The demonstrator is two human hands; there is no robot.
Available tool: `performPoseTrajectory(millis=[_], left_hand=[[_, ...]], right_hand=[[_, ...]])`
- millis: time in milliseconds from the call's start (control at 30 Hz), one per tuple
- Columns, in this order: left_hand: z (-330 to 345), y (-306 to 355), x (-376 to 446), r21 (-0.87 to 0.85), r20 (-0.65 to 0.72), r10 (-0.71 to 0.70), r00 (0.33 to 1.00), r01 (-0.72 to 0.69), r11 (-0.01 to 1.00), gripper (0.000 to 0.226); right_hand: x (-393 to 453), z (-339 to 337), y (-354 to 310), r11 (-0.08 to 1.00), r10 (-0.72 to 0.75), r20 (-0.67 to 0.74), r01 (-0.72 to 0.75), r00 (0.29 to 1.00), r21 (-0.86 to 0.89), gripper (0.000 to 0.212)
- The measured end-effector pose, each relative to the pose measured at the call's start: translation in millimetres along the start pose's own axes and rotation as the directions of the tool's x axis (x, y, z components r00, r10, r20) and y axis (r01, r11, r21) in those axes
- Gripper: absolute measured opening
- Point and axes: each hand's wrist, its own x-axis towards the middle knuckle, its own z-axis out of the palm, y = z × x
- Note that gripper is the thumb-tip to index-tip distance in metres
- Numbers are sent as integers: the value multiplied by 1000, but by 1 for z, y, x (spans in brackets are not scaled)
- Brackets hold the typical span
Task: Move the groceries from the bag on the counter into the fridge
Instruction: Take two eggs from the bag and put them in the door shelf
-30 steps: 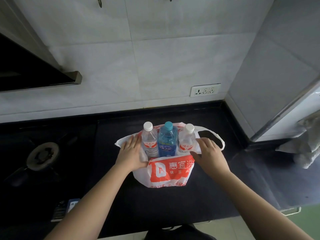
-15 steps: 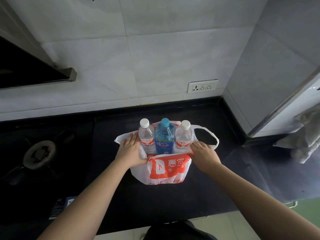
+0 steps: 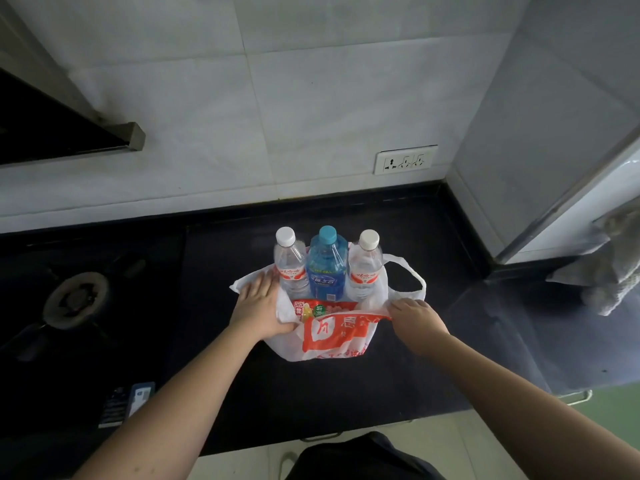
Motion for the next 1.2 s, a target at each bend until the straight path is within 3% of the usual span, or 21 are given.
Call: performPoseTrajectory(millis=[100, 233, 300, 367, 500, 633, 767, 900, 1200], left_hand=[[10, 6, -11, 30, -78, -27, 997, 29, 999, 120], [24, 17, -38, -7, -361, -39, 932, 39, 999, 86], [27, 20, -50, -7, -520, 60, 852, -75, 997, 59], [23, 22, -55, -8, -583, 196, 789, -247, 969, 38], [15, 28, -47, 77, -471, 431, 770, -451, 889, 39], [11, 31, -45, -12, -329, 448, 831, -478, 878, 38], [21, 23, -53, 90, -295, 501, 814, -498, 862, 33], [31, 20, -58, 129, -302, 543, 784, -530, 838, 31], [40, 25, -67, 137, -251, 546, 799, -529, 837, 40]], right_hand=[[-12, 9, -6, 996, 35, -71, -29, 997, 89, 41], [-25, 8, -20, 978, 48, -396, 39, 917, 207, 36], [-25, 4, -32, 973, -34, -507, 144, 861, 180, 38], [-22, -3, -46, 966, -110, -525, 214, 844, 141, 46], [-8, -18, -74, 945, -206, -446, 295, 871, 140, 53], [-1, -16, -82, 941, -212, -365, 290, 907, 174, 51], [-9, -3, -75, 942, -229, -418, 308, 879, 131, 34], [-20, 3, -70, 938, -243, -363, 313, 899, 146, 40], [-32, 0, -71, 943, -227, -218, 270, 949, 193, 41]])
